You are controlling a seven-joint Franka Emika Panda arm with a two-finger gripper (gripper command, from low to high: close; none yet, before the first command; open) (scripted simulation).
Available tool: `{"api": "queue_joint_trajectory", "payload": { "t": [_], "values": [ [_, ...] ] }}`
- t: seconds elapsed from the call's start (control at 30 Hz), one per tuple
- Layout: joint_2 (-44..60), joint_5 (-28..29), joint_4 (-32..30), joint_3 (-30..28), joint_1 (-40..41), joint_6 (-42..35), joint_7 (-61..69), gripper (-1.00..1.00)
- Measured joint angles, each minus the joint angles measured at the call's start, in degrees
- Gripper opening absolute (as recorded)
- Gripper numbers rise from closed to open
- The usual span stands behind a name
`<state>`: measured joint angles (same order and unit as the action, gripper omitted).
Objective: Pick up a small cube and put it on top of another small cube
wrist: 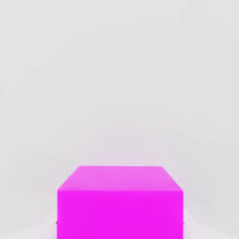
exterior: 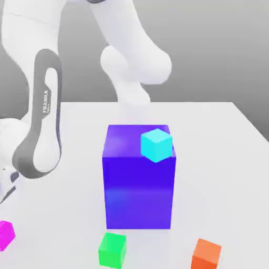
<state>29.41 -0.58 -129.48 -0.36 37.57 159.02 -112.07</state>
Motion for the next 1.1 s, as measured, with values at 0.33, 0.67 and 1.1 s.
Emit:
{"api": "queue_joint_trajectory", "payload": {
  "t": [0.33, 0.67, 1.1],
  "values": [
    [-14.26, 13.96, -2.23, -2.23, -3.38, -10.72, 6.14, -1.00],
    [-26.36, 31.33, -2.35, -1.34, -6.84, -19.80, 24.39, -1.00],
    [-43.22, 39.84, -3.38, 0.03, -10.51, -28.63, 57.85, -1.00]
  ]
}}
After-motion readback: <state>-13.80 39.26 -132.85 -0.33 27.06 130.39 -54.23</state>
